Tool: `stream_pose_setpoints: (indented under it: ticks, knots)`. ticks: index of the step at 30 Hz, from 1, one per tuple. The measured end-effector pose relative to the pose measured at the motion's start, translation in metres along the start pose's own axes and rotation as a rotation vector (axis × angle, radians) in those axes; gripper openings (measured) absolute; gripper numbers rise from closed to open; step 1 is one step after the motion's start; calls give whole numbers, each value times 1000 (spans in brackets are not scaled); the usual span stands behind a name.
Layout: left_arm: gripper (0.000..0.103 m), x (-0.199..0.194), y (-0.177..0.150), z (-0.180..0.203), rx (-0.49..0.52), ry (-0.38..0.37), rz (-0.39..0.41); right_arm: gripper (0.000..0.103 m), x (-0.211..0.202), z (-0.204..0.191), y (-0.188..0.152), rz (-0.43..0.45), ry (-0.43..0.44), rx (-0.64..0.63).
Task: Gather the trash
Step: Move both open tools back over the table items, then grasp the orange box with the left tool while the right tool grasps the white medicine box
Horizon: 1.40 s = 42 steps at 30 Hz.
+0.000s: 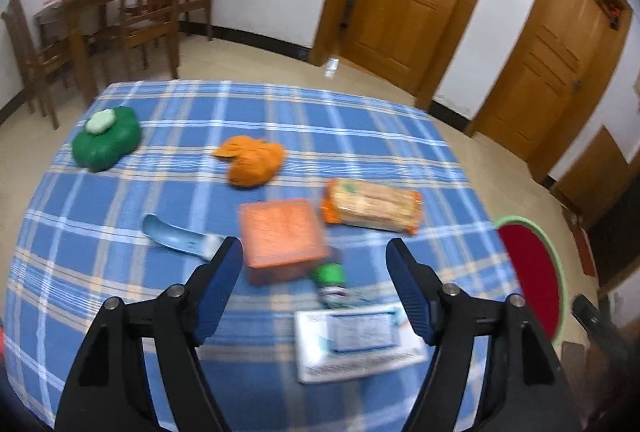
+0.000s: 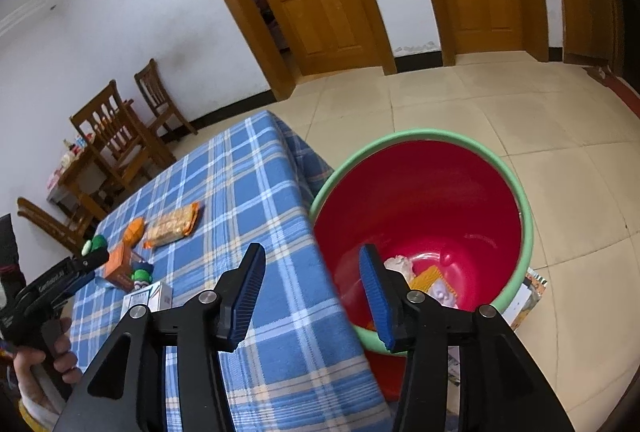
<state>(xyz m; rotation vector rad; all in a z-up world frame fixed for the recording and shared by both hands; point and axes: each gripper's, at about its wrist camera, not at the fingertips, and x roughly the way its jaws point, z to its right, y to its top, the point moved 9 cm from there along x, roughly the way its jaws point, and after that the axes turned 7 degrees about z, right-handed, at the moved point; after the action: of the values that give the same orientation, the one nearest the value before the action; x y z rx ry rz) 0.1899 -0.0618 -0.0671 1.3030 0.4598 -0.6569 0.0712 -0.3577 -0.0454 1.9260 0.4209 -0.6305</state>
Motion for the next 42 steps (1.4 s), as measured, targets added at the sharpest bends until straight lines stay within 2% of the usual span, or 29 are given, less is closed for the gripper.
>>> stream_pose_setpoints:
  ticks: [3, 7, 13, 14, 16, 17, 27, 32, 42]
  knots:
    - [74, 15, -2, -12, -37, 16, -37, 51, 5, -3, -4, -18, -4, -6]
    - [74, 32, -9, -15, -65, 1, -85, 51, 8, -8, -5, -25, -6, -14]
    - [74, 42, -13, -10, -68, -36, -82, 51, 9, -16, -7, -29, 5, -26]
    - [71, 42, -13, -10, -66, -35, -77, 51, 8, -19, -8, -30, 7, -29]
    - [58, 41, -11, -12, -70, -35, -64, 51, 8, -24, -9, -33, 16, -35]
    - [58, 41, -10, -13, -77, -43, -67, 51, 8, -25, -10, -34, 18, -38]
    - [57, -11, 8, -18, -96, -117, 13, 51, 12, -61, -22, -63, 74, -87]
    - [57, -33, 6, -31, -77, -69, 34, 52, 18, -90, -35, -93, 116, -135]
    - [57, -57, -12, -78, -132, -41, 33, 64, 35, -144, -71, -184, 174, -196]
